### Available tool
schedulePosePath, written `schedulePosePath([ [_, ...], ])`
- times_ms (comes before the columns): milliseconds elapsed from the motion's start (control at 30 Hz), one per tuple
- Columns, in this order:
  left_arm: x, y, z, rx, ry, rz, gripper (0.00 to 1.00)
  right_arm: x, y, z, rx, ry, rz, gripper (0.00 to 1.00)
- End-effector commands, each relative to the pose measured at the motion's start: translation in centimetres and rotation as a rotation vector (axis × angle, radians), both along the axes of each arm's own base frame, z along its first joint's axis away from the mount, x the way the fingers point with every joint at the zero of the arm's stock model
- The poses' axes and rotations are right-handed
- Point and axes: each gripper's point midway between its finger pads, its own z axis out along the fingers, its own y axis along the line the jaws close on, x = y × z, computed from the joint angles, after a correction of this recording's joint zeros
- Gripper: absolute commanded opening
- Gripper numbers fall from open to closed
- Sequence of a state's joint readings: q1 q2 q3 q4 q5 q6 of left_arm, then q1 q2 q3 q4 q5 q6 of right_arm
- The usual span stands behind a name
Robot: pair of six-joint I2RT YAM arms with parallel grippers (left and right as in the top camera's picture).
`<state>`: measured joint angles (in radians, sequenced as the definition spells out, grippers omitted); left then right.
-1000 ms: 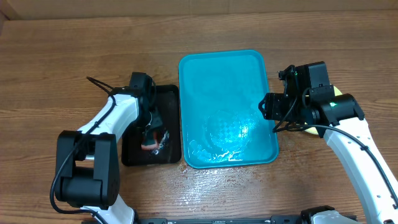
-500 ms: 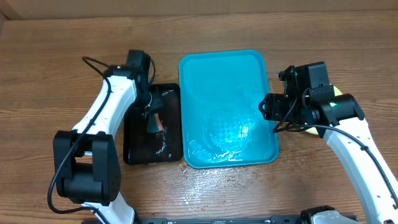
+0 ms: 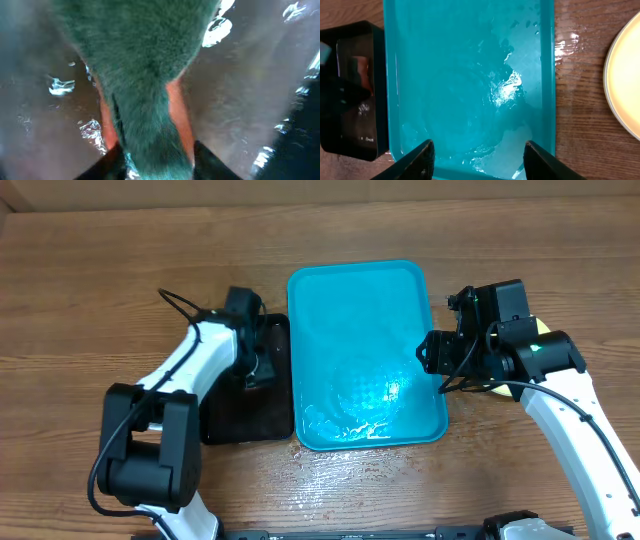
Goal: Clean dirty plates on tray and stack at the side
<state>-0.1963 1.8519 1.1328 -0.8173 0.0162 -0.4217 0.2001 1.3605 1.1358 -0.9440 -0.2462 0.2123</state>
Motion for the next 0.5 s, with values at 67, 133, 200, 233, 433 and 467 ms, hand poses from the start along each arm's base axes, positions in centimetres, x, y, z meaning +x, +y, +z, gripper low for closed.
schedulePosePath([
  [67,-1.0,0.7,-1.7,0.054,0.014,-0.018,0.04,0.2,0.0,0.6,-0.003,-0.018,0.002,0.59],
  [133,-1.0,0.6,-1.3,0.051,0.021,-0.017,0.04,0.2,0.0,0.6,-0.004,-0.017,0.002,0.59],
  [200,-1.1,0.3,-0.4,0.036,0.044,-0.018,0.04,0.1,0.0,0.6,-0.004,-0.014,0.002,0.59],
  [233,-1.1,0.2,0.1,0.029,0.056,-0.019,0.04,0.1,0.0,0.6,-0.005,-0.012,0.002,0.58],
  [433,0.5,-0.2,4.4,0.03,0.058,-0.059,0.37,0.1,0.0,0.5,-0.005,-0.012,0.002,0.58],
  [467,0.9,-0.3,4.9,0.028,0.045,-0.074,0.44,0.1,0.0,0.5,-0.005,-0.012,0.002,0.58],
])
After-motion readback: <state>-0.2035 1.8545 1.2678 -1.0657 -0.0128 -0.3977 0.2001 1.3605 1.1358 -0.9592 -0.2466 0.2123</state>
